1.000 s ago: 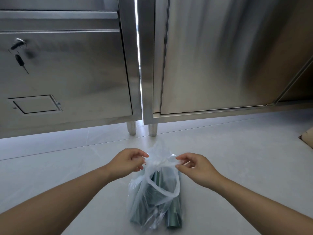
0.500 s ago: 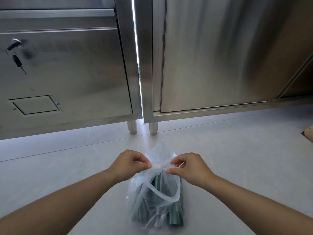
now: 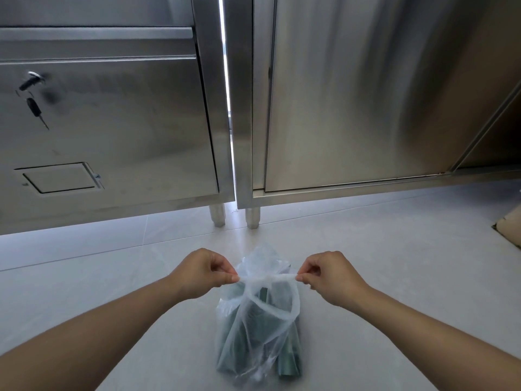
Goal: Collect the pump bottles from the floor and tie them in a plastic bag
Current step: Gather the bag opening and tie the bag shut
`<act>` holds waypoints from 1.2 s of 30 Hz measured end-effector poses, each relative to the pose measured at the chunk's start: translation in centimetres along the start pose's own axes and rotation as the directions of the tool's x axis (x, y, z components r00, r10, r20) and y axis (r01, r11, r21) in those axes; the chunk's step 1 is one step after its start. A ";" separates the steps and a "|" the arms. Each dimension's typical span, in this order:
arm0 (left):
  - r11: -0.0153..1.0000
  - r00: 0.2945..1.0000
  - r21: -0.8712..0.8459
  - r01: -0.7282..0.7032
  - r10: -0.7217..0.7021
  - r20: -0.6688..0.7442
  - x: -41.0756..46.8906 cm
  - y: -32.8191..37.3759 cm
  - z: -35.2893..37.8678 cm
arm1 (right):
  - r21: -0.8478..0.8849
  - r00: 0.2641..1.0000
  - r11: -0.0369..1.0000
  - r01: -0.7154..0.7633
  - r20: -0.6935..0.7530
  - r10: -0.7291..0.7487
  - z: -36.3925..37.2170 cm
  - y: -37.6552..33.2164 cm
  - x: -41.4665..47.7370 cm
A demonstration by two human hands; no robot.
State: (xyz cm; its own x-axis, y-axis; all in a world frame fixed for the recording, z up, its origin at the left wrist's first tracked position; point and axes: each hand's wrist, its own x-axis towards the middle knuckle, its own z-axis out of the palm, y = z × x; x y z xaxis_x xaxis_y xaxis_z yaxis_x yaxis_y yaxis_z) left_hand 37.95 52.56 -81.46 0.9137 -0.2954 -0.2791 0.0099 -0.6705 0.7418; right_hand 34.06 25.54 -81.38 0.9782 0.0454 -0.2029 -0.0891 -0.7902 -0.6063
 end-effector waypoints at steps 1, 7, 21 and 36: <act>1.000 1.000 0.024 0.007 -0.007 -0.002 -0.1 -0.4 -0.3 | -0.007 1.000 1.000 -0.022 0.003 0.022 -0.3 0.5 -0.2; 0.996 0.999 0.086 0.034 -0.034 0.000 -0.1 -2.2 -1.2 | 0.008 0.995 0.995 -0.095 0.041 0.095 -0.4 2.3 -0.8; 0.998 0.987 0.008 0.064 -0.065 0.144 0.0 -2.6 2.6 | 0.084 0.976 0.993 -0.079 0.209 0.060 2.1 2.8 0.1; 0.999 0.999 0.040 -0.011 0.010 0.040 0.2 -1.8 5.2 | 0.083 0.988 0.995 -0.057 0.150 0.044 4.1 2.5 0.2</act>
State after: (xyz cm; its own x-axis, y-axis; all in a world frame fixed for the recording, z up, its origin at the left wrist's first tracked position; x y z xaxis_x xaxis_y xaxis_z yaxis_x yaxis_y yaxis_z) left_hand 36.05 50.19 -86.06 0.8967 -0.3288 -0.2963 -0.0167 -0.6941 0.7197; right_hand 33.22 26.12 -86.09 0.9339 0.1017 -0.3426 -0.1601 -0.7379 -0.6556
